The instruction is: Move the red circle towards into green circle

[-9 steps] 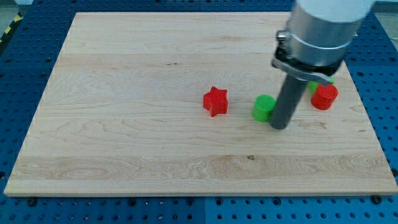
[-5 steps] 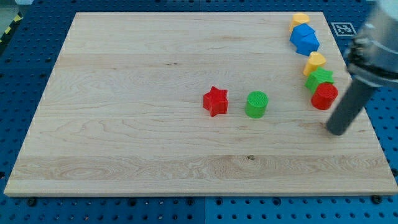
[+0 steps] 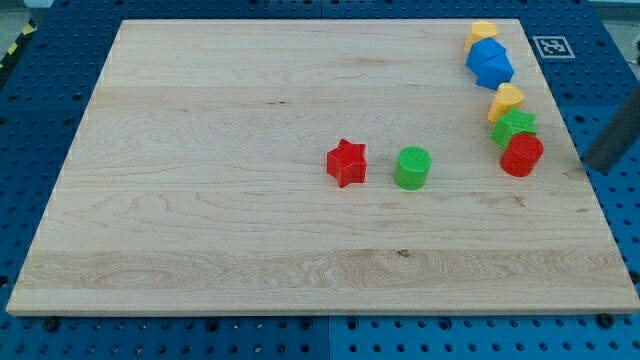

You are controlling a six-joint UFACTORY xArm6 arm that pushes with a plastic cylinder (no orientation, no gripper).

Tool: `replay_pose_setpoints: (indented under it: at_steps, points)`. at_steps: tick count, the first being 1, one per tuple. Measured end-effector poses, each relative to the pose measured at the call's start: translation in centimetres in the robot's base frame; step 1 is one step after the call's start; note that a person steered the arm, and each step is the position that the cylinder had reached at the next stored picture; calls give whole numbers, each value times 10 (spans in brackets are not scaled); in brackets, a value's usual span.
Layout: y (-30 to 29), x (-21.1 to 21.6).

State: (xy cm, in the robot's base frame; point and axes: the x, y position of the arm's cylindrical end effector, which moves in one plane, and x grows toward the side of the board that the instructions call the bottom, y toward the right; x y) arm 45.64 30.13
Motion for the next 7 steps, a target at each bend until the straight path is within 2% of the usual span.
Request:
replay_pose_setpoints:
  at_steps: [4,7]
  points:
    - [-119,-5]
    - [-155,4]
